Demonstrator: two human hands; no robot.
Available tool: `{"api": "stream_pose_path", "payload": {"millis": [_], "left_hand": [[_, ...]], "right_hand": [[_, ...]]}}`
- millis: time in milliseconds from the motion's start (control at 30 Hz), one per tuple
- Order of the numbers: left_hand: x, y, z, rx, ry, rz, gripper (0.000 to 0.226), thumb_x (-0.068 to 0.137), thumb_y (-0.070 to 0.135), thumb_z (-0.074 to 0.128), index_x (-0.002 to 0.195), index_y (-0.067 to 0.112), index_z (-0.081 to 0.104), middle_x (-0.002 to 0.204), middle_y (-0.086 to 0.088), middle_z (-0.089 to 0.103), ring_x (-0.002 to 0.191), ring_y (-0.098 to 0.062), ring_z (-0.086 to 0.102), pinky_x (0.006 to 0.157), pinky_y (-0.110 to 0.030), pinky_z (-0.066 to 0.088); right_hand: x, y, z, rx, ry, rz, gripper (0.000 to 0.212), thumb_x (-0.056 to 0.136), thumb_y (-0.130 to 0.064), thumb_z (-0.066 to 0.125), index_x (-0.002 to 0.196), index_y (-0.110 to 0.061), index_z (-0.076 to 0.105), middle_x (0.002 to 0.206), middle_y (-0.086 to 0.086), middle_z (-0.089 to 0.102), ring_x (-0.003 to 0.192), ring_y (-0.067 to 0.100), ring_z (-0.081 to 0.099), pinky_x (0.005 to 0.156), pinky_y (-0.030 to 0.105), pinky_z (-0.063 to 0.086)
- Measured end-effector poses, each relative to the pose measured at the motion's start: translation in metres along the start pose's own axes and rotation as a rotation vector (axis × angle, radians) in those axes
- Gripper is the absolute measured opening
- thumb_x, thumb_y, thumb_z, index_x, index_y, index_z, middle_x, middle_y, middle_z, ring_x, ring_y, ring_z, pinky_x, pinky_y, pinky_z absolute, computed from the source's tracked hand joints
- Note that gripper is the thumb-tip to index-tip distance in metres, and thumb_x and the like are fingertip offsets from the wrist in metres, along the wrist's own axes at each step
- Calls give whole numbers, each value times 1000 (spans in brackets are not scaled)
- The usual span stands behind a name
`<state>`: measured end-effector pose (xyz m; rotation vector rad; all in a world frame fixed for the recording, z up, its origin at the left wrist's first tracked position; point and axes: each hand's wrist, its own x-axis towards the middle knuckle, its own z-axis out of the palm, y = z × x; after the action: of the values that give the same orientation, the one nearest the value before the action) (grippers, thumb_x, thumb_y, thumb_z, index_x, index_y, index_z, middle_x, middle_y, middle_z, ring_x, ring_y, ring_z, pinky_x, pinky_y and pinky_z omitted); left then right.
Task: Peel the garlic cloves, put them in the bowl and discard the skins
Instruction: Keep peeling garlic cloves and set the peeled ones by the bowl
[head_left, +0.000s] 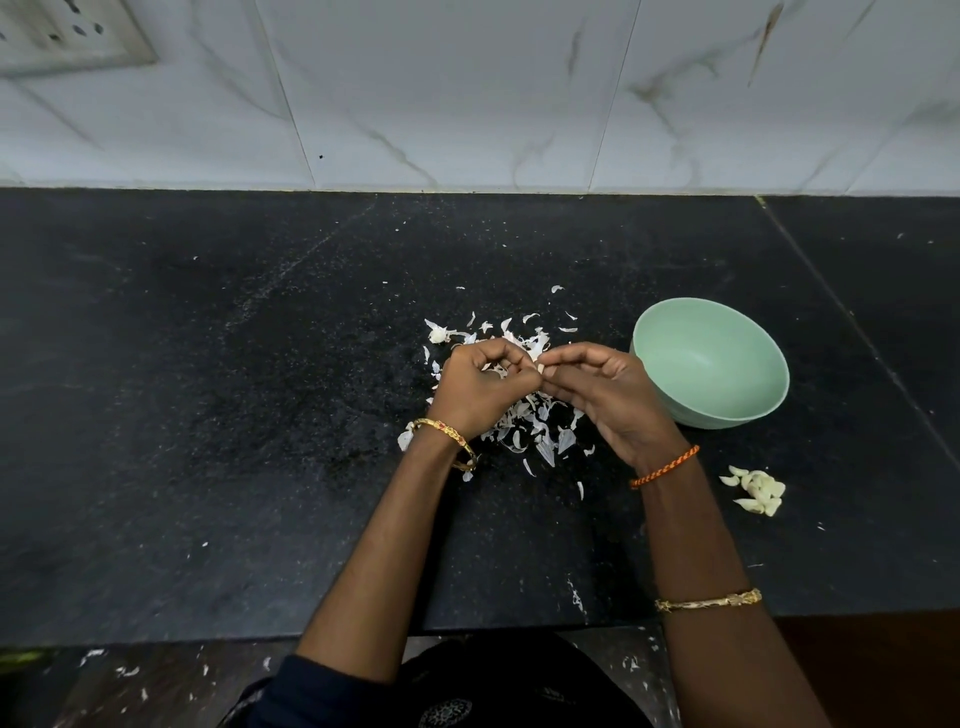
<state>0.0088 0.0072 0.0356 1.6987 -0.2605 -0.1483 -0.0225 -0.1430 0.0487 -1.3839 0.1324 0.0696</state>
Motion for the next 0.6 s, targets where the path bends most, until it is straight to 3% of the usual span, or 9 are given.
{"api": "stream_pose_path", "payload": {"millis": [133, 267, 400, 500, 600], "left_hand": [[1, 3, 3, -11, 16, -2, 19, 81, -1, 68, 70, 13, 62, 69, 2, 52, 39, 3, 35, 41, -10, 30], [6, 3, 6, -61, 100, -30, 23, 83, -1, 65, 66, 14, 61, 66, 3, 55, 58, 2, 49, 62, -13, 43], [9, 3, 11, -119, 149, -123, 30, 89, -1, 55, 61, 12, 55, 46, 15, 45, 39, 2, 38, 44, -8, 31], [11, 4, 14, -110, 128, -154, 34, 92, 3, 47, 59, 7, 48, 44, 9, 37, 36, 0, 28, 38, -12, 25], [13, 3, 16, -114, 123, -127, 35, 92, 5, 52, 57, 2, 47, 47, 2, 33, 39, -4, 25, 42, -16, 26]], "right_hand": [[2, -6, -2, 27, -7, 39, 7, 82, 3, 67, 85, -3, 67, 82, 9, 73, 84, 20, 71, 77, 26, 57], [4, -13, -7, 85, -48, 48, 14, 82, 7, 64, 91, -3, 65, 84, 9, 73, 83, 16, 71, 73, 22, 56], [7, -17, -11, 132, -54, 70, 20, 84, 6, 61, 101, -3, 64, 88, 7, 74, 81, 13, 71, 72, 21, 56], [10, -16, -14, 158, -48, 83, 20, 86, 6, 59, 102, -3, 65, 90, 7, 74, 81, 11, 70, 73, 20, 56], [12, -14, -16, 185, -41, 95, 22, 85, 8, 59, 103, -3, 65, 92, 8, 74, 84, 12, 70, 74, 20, 56]]}}
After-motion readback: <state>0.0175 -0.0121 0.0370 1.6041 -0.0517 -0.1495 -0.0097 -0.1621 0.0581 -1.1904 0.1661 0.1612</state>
